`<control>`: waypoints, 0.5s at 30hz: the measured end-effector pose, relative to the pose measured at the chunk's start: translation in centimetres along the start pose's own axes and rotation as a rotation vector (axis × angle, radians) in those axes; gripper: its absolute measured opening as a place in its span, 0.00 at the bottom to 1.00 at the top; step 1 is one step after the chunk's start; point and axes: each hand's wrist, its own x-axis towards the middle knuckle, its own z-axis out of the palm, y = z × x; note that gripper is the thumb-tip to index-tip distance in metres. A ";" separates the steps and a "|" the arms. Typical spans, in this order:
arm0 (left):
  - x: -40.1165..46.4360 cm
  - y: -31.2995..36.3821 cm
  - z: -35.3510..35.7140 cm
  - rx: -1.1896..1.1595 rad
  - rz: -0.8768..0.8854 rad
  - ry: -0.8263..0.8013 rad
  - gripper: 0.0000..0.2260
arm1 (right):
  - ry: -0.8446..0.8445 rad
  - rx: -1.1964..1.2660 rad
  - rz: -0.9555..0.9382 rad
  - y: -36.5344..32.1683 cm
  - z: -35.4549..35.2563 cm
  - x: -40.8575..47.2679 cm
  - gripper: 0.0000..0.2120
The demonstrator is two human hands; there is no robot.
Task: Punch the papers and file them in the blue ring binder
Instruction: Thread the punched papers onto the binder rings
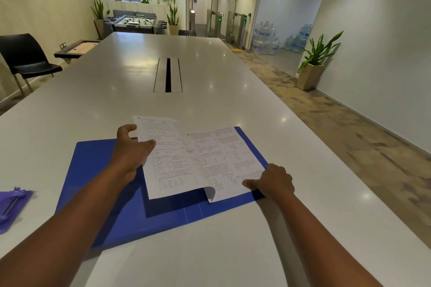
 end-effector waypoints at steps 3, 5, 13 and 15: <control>-0.2 -0.1 0.1 0.064 0.018 -0.036 0.26 | -0.043 0.085 -0.001 0.1 -0.5 0.2 0.35; -0.3 -0.2 0.2 0.086 0.042 -0.038 0.25 | -0.057 0.148 0.004 0.2 -0.5 0.2 0.32; -0.1 0.1 -0.3 0.151 0.081 -0.045 0.09 | 0.171 0.532 -0.054 -0.6 -1.5 0.1 0.08; -0.1 0.0 -0.3 0.140 0.075 -0.041 0.09 | 0.163 0.481 -0.081 -0.5 -2.1 0.2 0.09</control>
